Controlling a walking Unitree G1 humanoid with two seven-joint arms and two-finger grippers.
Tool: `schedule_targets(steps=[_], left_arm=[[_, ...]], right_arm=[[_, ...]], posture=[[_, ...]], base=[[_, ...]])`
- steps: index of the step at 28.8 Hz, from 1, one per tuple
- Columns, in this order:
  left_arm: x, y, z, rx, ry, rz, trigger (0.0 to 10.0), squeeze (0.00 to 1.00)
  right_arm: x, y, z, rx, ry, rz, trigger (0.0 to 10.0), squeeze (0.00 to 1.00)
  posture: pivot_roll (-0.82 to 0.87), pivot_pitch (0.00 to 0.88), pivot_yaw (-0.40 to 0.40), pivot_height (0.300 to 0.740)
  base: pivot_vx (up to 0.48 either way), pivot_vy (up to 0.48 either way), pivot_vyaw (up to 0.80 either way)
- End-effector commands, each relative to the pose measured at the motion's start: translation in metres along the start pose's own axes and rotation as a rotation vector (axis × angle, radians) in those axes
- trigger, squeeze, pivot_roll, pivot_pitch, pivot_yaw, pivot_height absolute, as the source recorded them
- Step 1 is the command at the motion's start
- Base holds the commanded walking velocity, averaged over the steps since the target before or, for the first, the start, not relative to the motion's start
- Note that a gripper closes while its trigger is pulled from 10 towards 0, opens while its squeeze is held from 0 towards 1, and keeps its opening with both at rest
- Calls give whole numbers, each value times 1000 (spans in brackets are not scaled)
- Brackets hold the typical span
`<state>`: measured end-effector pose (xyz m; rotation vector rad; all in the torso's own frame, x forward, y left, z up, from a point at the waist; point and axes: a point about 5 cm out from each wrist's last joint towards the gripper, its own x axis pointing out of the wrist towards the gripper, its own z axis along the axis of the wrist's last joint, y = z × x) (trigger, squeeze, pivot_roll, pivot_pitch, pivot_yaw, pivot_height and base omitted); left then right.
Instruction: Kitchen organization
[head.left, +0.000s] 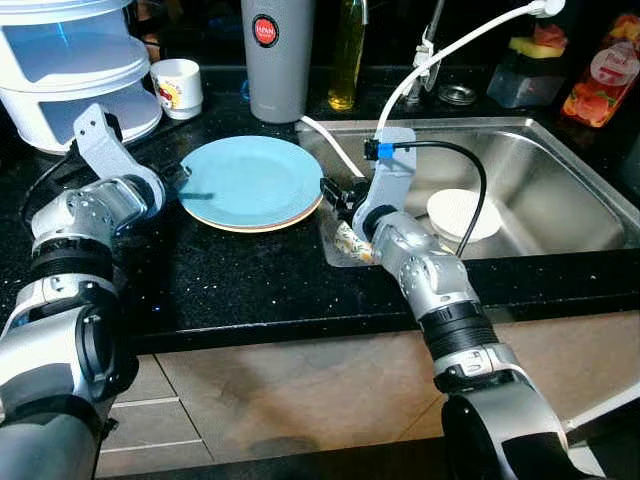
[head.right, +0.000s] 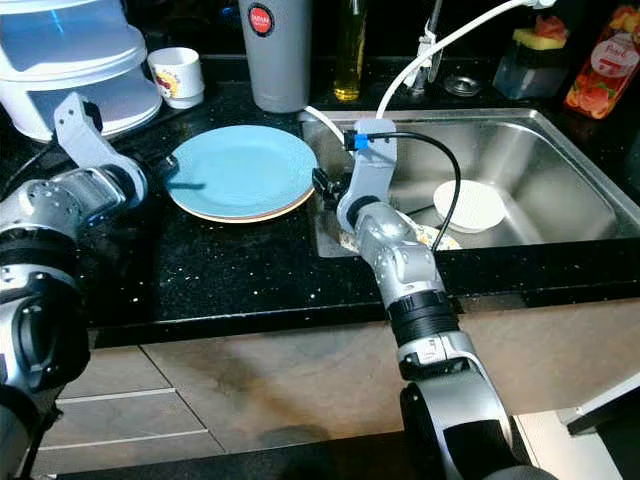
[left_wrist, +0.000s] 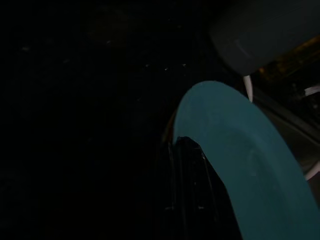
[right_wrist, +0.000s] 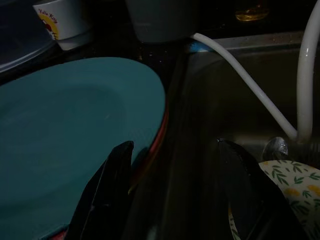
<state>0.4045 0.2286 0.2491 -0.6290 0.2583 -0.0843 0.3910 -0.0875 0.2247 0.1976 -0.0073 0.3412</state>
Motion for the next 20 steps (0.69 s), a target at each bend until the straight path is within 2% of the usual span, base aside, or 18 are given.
schedule_targets(steps=[1, 5, 7, 10, 13, 16, 17, 18, 19, 20], left_arm=[[-1, 6, 0, 6, 12, 31, 0, 0], [-3, 2, 8, -3, -18, 5, 0, 0], [-7, -7, 24, -10, -75, -47, 0, 0], [-9, -9, 29, -11, -90, -56, 0, 0], [-16, -22, 48, 18, -169, -121, 0, 0], [-21, -31, 57, 22, -193, -156, 0, 0], [-21, -32, 57, 28, -190, -163, 6745, 0], [-21, -33, 56, 33, -186, -168, 9176, 0], [-21, -33, 56, 33, -186, -168, 9176, 0], [-21, -34, 55, 36, -183, -175, 9686, 0]], right_arm=[[1, -3, 0, 6, -3, -10, 10000, 0], [1, -4, 0, 6, -4, -14, 10000, 0], [1, -5, 1, 6, -7, -17, 10000, 0], [1, -6, 1, 6, -8, -18, 10000, 0], [1, -6, 1, 6, -8, -21, 10000, 0], [1, -7, 1, 6, -8, -20, 10000, 0], [1, -7, 1, 7, -8, -20, 10000, 0], [1, -6, 1, 7, -8, -20, 10000, 0], [1, -6, 1, 7, -8, -20, 10000, 0], [2, -6, 1, 7, -8, -20, 10000, 0]], posture=[[150, 67, -17, 740], [149, 67, -17, 740], [150, 66, -18, 740], [151, 66, -18, 740], [151, 67, -20, 740], [154, 66, -22, 740], [156, 66, -23, 740], [156, 66, -23, 740], [156, 66, -23, 740], [156, 65, -23, 740]], base=[[0, 0, 0], [0, 0, 0], [0, 0, 0], [0, 0, 0], [0, 0, 0], [0, 0, 0], [0, 0, 0], [0, 0, 0], [0, 0, 0], [0, 0, 0]])
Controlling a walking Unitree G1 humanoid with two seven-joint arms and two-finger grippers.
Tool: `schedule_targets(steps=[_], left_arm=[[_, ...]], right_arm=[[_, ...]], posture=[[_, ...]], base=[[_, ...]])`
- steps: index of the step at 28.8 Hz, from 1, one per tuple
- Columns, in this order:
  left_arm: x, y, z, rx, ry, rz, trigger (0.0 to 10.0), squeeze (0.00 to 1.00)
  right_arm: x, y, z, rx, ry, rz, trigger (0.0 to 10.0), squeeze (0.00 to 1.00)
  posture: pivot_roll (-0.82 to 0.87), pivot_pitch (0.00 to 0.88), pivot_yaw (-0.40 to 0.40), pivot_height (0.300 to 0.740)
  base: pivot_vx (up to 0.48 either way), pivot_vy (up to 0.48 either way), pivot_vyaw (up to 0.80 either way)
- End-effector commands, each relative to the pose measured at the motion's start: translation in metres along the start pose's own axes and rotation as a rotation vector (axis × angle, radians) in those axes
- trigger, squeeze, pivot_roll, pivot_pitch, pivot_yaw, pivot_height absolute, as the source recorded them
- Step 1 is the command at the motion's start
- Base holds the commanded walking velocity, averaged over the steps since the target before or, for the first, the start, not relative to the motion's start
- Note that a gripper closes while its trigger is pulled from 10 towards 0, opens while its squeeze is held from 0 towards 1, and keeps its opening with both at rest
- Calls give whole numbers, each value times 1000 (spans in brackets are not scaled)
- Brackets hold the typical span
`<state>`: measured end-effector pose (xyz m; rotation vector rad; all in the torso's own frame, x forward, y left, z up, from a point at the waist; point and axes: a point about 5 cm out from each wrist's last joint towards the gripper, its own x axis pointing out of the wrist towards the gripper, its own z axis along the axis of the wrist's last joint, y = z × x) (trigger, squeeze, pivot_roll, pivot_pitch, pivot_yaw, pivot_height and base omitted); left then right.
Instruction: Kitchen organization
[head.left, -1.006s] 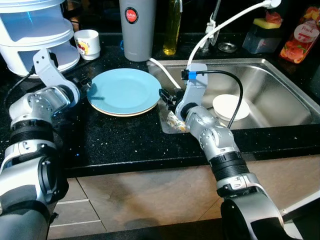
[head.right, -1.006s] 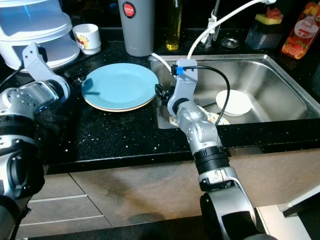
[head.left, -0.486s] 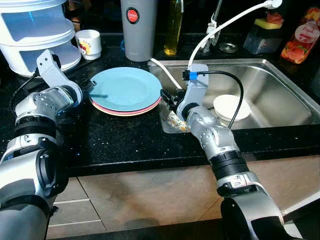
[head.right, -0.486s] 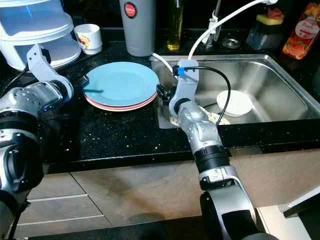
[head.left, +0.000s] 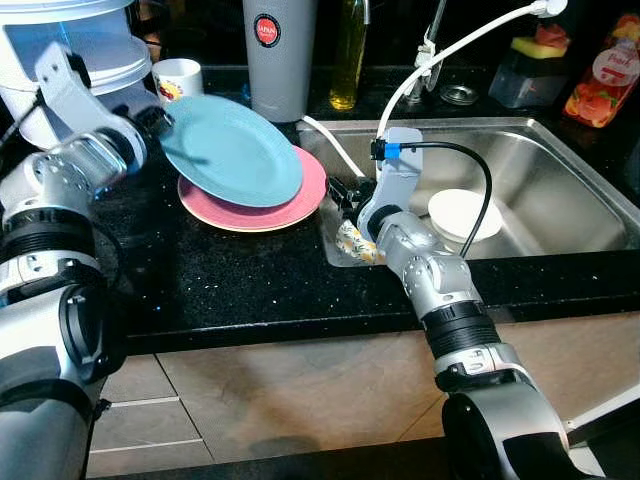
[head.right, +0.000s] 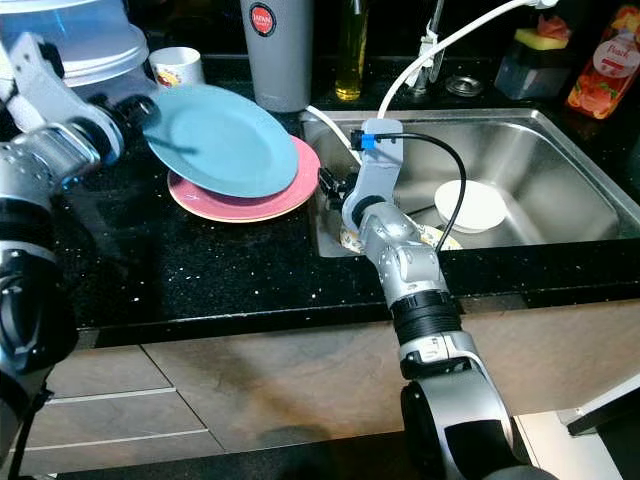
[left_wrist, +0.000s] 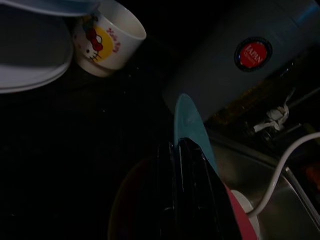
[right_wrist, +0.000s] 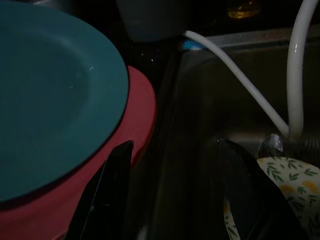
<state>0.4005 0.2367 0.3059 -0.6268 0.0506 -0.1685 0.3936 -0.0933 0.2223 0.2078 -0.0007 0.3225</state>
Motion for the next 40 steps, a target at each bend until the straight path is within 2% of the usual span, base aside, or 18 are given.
schedule_targets(steps=[1, 2, 3, 4, 8, 14, 15, 19, 22, 23, 24, 25, 31, 35, 36, 38, 39, 40], left_arm=[[-2, -8, 7, 12, -14, -38, 9686, 0], [-2, -11, 7, 15, -16, -66, 4784, 0], [-3, -13, 7, 18, -17, -86, 4784, 0], [-5, -20, 7, 21, -19, -144, 10000, 0], [-11, -33, 6, -31, -35, -299, 10000, 0], [-20, -41, -1, -123, -72, -438, 10000, 0], [-20, -41, -1, -123, -72, -438, 10000, 0], [-25, -44, -2, -145, -91, -495, 10000, 0], [-28, -46, -1, -149, -104, -520, 10000, 0], [-28, -46, 0, -153, -115, -523, 10000, 0], [-28, -47, 2, -158, -126, -526, 10000, 0], [-29, -48, 4, -167, -140, -530, 10000, 0], [-30, -48, 15, -197, -194, -524, 10000, 0], [-29, -49, 10, -198, -184, -529, 10000, 0], [-28, -49, 8, -203, -178, -533, 10000, 0], [-28, -49, 7, -207, -177, -535, 10000, 0], [-28, -50, 7, -208, -177, -538, 10000, 0], [-29, -50, 6, -208, -176, -539, 10000, 0]], right_arm=[[1, 0, 2, -3, -11, -1, 10000, 0], [1, 0, 2, -5, -12, -1, 10000, 0], [1, 0, 2, -7, -13, -1, 10000, 0], [1, -1, 3, -17, -17, -5, 10000, 0], [0, -4, 7, 3, -51, -1, 10000, 0], [-14, 1, 33, 324, -211, 192, 10000, 0], [-14, 1, 33, 324, -211, 192, 10000, 0], [-25, -12, 49, 497, -299, 248, 10000, 0], [-35, -26, 59, 552, -349, 266, 10000, 0], [-37, -29, 60, 549, -352, 261, 10000, 216], [-38, -32, 60, 544, -352, 255, 10000, 514], [-40, -35, 59, 537, -347, 242, 10000, 1000], [-49, -48, 54, 560, -332, 219, 10000, 1000], [-56, -42, 61, 685, -340, 332, 10000, 1000], [-59, -37, 65, 696, -353, 390, 10000, 596], [-61, -35, 66, 688, -363, 406, 10000, 596], [-64, -32, 68, 662, -378, 433, 10000, 0], [-66, -30, 70, 645, -387, 451, 10000, 0]], posture=[[156, 65, -23, 740], [152, 66, -23, 740], [152, 66, -23, 740], [153, 66, -26, 740], [151, 68, -28, 740], [145, 73, -31, 740], [145, 73, -31, 740], [143, 72, -34, 740], [131, 71, -34, 740], [131, 71, -34, 740], [128, 71, -35, 740], [128, 71, -35, 740], [125, 70, -34, 740], [116, 70, -33, 740], [114, 68, -37, 740], [114, 68, -37, 740], [114, 66, -39, 740], [114, 66, -39, 740]], base=[[0, 0, 0], [0, 0, 0], [0, 0, 0], [0, 0, 0], [0, 0, 0], [0, 0, 0], [0, 0, 0], [0, 0, 0], [0, 0, 0], [0, 0, 0], [0, 0, 0], [0, 0, 0], [0, 0, 0], [0, 0, 0], [0, 0, 0], [0, 0, 0], [0, 0, 0], [0, 0, 0]])
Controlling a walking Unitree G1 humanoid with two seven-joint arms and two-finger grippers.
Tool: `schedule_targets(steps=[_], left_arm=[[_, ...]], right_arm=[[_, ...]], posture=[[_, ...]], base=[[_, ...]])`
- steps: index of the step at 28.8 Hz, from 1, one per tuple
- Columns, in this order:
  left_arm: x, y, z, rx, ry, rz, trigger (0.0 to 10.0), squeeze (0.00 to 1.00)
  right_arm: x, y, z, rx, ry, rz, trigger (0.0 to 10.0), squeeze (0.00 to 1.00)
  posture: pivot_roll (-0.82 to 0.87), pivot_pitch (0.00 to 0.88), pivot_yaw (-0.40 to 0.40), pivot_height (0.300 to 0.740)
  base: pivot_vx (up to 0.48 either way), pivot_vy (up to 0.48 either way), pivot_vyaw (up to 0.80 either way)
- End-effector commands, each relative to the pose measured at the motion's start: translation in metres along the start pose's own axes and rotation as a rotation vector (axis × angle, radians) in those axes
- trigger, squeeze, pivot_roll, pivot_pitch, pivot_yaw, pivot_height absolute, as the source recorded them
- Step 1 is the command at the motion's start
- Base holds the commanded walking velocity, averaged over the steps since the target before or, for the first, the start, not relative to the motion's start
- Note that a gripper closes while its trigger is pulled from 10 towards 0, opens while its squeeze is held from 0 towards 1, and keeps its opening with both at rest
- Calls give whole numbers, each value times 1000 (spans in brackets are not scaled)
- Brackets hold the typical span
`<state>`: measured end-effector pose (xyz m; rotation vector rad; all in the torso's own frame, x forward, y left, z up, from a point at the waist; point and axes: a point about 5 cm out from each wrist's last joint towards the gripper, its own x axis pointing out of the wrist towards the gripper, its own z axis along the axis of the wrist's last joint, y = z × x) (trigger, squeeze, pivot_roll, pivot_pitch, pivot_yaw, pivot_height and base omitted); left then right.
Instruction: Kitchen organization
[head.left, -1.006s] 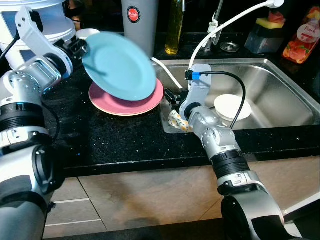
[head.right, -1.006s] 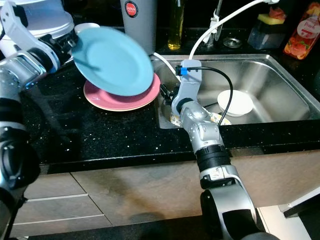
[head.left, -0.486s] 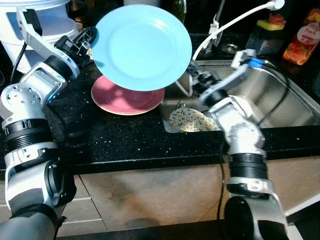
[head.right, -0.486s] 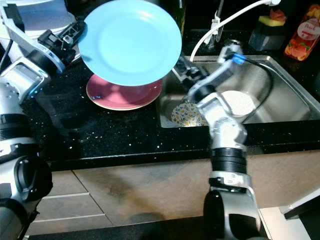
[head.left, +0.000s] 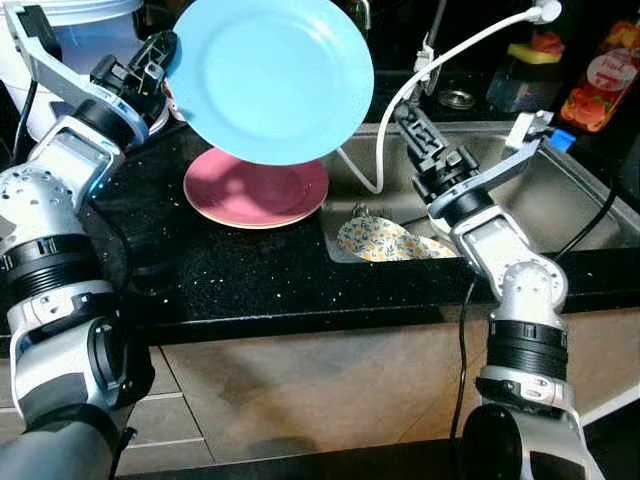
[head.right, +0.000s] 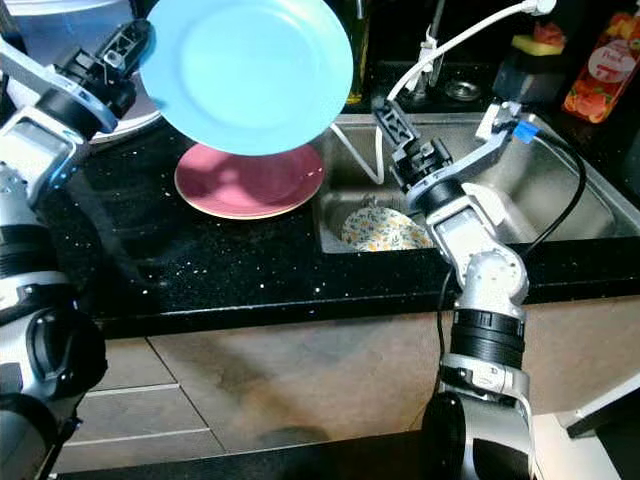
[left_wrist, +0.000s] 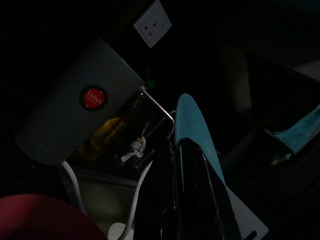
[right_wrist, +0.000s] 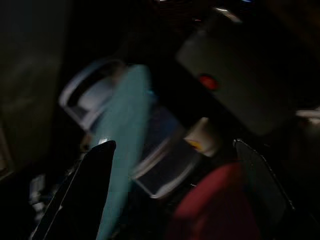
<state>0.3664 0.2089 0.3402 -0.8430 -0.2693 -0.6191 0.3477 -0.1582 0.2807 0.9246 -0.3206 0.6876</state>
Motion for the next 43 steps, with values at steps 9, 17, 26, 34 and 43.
schedule_targets(steps=[9, 17, 26, 34, 43], left_arm=[[1, -5, -10, -9, 22, -22, 10000, 0], [2, -5, -15, -11, 26, -21, 10000, 0], [0, -7, -14, -15, 13, -34, 10000, 0], [3, -11, -25, -51, 40, -67, 10000, 0], [5, -20, -47, -94, 90, -118, 10000, 0]], right_arm=[[-1, 10, -2, -1174, 211, -46, 10000, 0], [-10, 15, 8, -660, 136, -11, 10000, 0], [-11, 14, 32, 21, -200, 34, 10000, 0], [-7, 18, 6, 152, -119, 74, 10000, 0], [-5, 16, -10, 226, -52, 50, 10000, 0]], posture=[[108, 61, -39, 740], [104, 56, -41, 740], [108, 42, -44, 740], [112, 36, -47, 740], [114, 43, -48, 740]], base=[[0, 0, 0], [0, 0, 0], [0, 0, 0], [0, 0, 0], [0, 0, 0]])
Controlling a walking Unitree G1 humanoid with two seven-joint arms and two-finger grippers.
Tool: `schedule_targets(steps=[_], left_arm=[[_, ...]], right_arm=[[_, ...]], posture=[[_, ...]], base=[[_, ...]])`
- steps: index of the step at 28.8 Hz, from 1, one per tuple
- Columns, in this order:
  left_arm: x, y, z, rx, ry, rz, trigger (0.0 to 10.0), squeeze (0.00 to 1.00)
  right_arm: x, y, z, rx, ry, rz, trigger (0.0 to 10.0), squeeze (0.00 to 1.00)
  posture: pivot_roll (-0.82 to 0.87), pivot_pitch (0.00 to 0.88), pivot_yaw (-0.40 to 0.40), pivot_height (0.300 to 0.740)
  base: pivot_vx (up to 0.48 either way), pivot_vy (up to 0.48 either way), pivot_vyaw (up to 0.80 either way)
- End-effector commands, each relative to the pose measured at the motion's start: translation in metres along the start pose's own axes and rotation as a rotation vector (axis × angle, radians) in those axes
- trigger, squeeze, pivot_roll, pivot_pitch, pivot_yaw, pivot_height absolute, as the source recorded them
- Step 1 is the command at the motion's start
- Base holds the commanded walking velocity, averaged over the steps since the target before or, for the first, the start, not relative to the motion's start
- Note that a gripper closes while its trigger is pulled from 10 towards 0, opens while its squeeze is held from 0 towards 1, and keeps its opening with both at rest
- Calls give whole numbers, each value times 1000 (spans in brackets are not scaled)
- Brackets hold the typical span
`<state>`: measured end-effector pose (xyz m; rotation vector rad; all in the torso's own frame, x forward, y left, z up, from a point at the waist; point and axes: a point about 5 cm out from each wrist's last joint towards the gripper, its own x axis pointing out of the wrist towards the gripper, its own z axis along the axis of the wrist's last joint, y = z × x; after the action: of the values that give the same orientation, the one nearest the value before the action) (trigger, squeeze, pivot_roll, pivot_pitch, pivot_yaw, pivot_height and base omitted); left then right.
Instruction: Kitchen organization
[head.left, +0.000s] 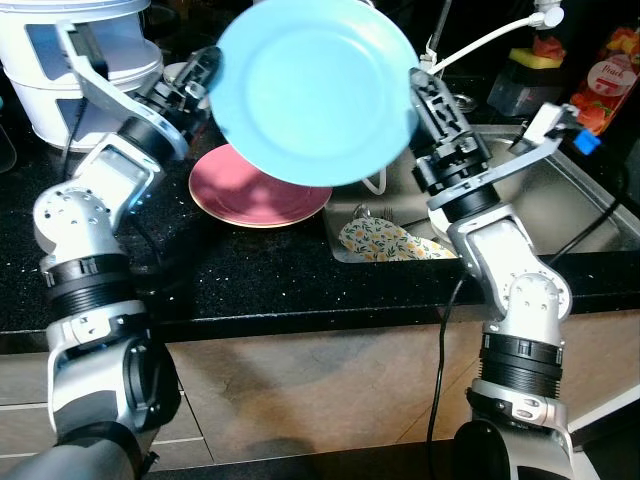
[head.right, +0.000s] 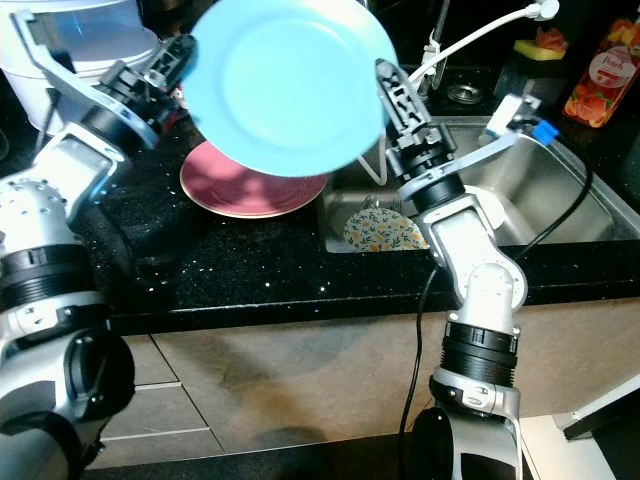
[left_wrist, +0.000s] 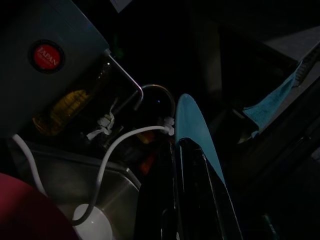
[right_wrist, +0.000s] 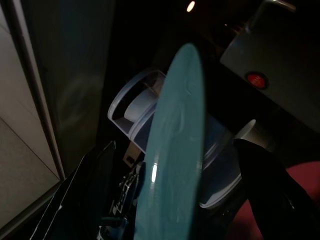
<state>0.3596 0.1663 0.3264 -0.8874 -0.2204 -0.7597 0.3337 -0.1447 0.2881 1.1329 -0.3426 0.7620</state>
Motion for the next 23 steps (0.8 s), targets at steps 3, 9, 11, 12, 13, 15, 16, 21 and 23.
schedule_targets(steps=[3, 9, 11, 12, 13, 15, 16, 21, 23], left_arm=[[1, -2, -7, -19, 19, -16, 10000, 0], [3, 2, -18, 13, 66, 22, 10000, 0], [5, 4, -30, 70, 113, 61, 10000, 0], [6, 4, -36, 105, 135, 72, 10000, 0], [6, 1, -43, 139, 148, 59, 10000, 0], [6, -2, -46, 158, 148, 42, 10000, 0], [6, -6, -49, 184, 154, 25, 10000, 0], [6, -21, -54, 255, 143, -70, 10000, 0], [6, -23, -53, 256, 133, -86, 10000, 0]], right_arm=[[-4, -4, -3, 25, 15, -20, 9961, 0], [-4, -6, -3, -15, 18, -54, 0, 0], [-5, -7, -3, -16, 25, -62, 0, 0], [-5, -8, -3, -19, 25, -68, 0, 0], [-6, -10, -3, -22, 22, -80, 0, 0], [-6, -12, -2, -24, 18, -86, 0, 0], [-7, -12, -2, -27, 17, -90, 0, 0], [-10, -16, 0, -46, 20, -115, 0, 0], [-10, -17, 0, -50, 21, -119, 0, 0]], posture=[[114, 43, -48, 740], [110, 52, -47, 740], [110, 52, -47, 740], [111, 54, -48, 740], [111, 54, -48, 740], [111, 54, -48, 740], [109, 55, -48, 740], [108, 55, -48, 740], [108, 55, -48, 740]], base=[[0, 0, 0], [0, 0, 0], [0, 0, 0], [0, 0, 0], [0, 0, 0], [0, 0, 0], [0, 0, 0], [0, 0, 0], [0, 0, 0]])
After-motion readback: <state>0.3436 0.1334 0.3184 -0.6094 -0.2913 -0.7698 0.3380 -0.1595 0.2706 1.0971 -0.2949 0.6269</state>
